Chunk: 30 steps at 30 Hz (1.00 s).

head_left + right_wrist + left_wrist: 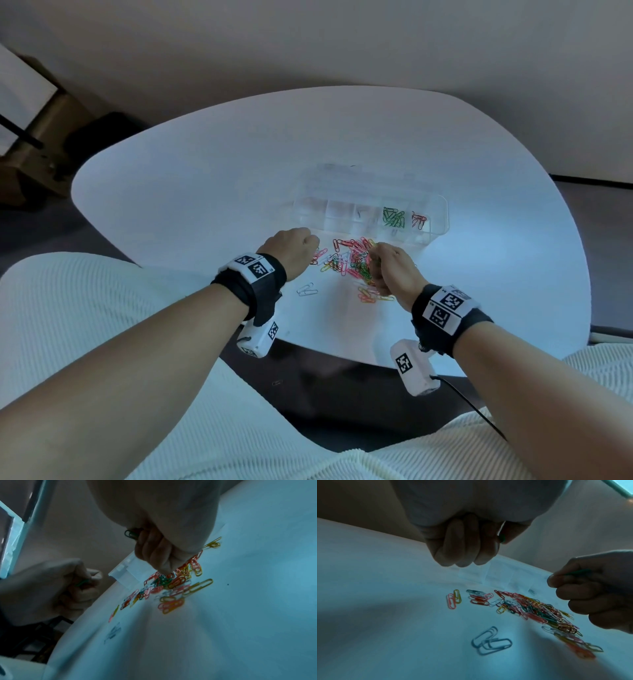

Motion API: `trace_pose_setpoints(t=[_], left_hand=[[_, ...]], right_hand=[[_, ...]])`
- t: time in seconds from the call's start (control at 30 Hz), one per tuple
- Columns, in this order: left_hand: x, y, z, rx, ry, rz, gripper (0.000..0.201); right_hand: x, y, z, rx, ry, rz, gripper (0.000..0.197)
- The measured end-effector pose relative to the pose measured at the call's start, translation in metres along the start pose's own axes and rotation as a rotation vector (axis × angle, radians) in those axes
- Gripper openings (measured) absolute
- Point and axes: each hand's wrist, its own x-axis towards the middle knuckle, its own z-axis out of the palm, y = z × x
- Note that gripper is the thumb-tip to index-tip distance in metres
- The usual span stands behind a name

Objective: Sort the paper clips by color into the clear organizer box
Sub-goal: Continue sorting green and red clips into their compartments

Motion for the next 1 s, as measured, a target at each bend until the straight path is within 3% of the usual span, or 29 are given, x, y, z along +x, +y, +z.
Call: trace_pose_setpoints(t=[0.27, 0.37, 0.5, 0.63, 0.8, 0.9, 1.0], left_hand=[[-0.005, 0.008, -0.001, -0.315, -0.096, 0.059, 0.034], [-0.006, 0.017, -0.006, -0.525, -0.131, -0.023, 0.031], [-0.008, 0.023, -0.013, -0.639, -0.172, -0.039, 0.032], [-0.008, 0.023, -0.015, -0.734, -0.171, -0.013, 0.034], [-0.009, 0.026, -0.016, -0.922, -0.161, -0.094, 0.030], [-0.006, 0.031, -0.016, -1.008, -0.205, -0.206, 0.022], [-0.002, 0.033, -0.015, -0.912, -0.222, -0.310, 0.021]], right_hand=[[-0.006, -0.016, -0.004, 0.427, -0.174, 0.187, 0.038], [-0.008, -0.021, -0.007, 0.588, -0.169, 0.223, 0.032], [-0.007, -0.027, -0.015, 0.769, -0.150, 0.182, 0.024], [-0.006, -0.039, -0.025, 0.997, -0.076, 0.169, 0.036], [-0.003, -0.052, -0.033, 0.932, 0.068, 0.251, 0.048], [0.000, -0.057, -0.040, 0.808, 0.137, 0.323, 0.036], [0.004, -0.061, -0.050, 0.706, 0.221, 0.324, 0.025]])
